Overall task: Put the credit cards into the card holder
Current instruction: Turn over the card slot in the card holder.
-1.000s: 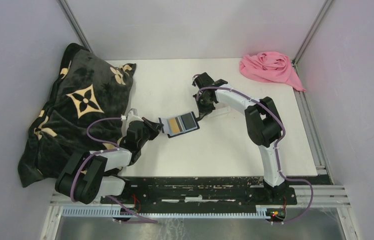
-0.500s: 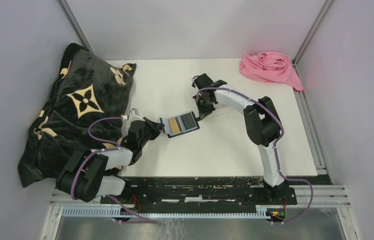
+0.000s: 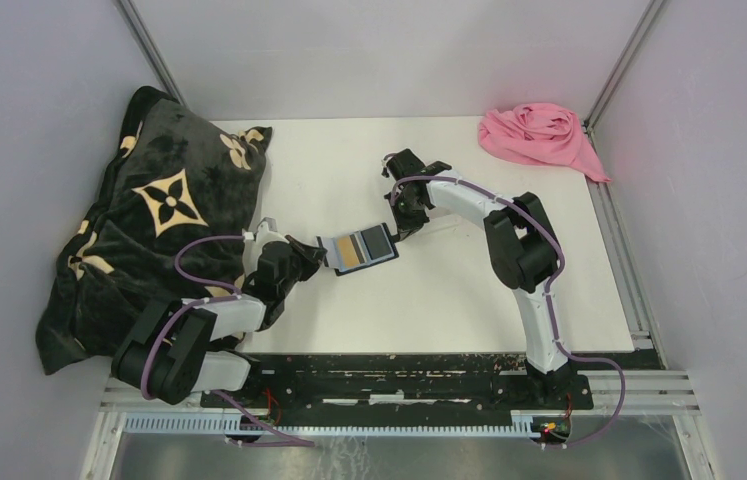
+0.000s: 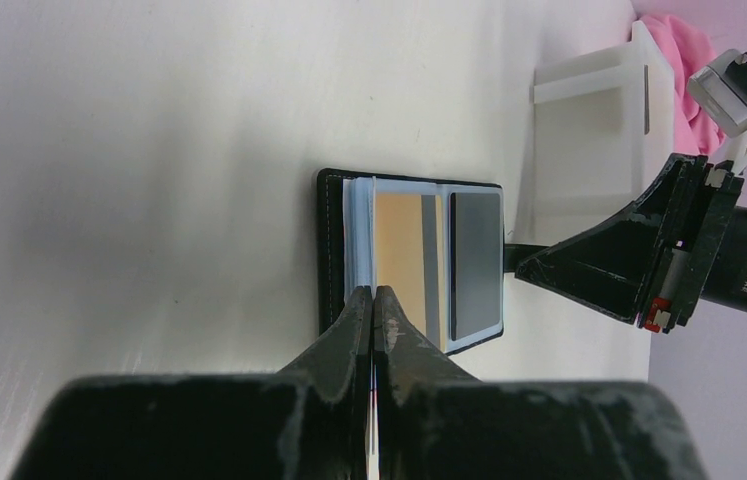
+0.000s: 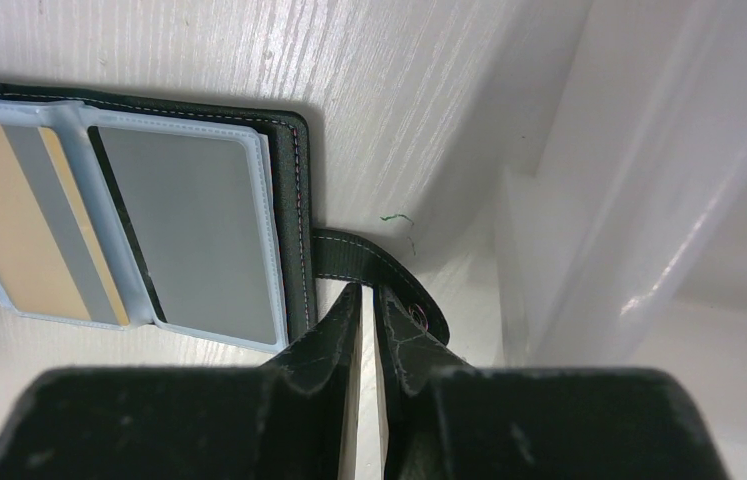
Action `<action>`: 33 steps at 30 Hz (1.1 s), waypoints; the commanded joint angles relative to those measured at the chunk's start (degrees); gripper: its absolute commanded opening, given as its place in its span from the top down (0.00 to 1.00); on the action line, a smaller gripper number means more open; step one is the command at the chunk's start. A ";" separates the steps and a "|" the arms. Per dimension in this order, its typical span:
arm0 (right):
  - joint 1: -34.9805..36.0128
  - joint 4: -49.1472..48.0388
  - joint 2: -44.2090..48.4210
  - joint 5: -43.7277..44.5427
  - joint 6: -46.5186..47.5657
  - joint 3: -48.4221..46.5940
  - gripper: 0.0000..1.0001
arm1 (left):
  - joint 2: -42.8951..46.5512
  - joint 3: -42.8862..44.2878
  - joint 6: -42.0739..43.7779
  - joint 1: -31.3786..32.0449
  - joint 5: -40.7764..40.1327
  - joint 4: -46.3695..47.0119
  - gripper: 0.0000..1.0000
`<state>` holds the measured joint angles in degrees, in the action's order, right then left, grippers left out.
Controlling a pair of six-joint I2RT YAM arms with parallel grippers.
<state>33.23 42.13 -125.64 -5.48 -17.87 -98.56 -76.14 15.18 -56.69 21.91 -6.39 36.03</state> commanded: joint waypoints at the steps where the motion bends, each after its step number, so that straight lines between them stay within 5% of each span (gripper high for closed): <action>1: -0.13 -0.29 -0.26 -0.02 0.55 -2.25 0.87 | -0.68 1.94 -1.76 0.38 -1.67 1.76 0.97; 33: -0.18 -0.45 -0.89 -0.58 0.91 -1.14 0.88 | -4.53 3.79 -1.94 1.56 -1.08 4.05 0.97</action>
<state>33.23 42.13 -126.19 -5.82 -17.67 -98.56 -80.18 16.58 -56.69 22.87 -6.98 36.64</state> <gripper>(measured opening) 0.122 0.043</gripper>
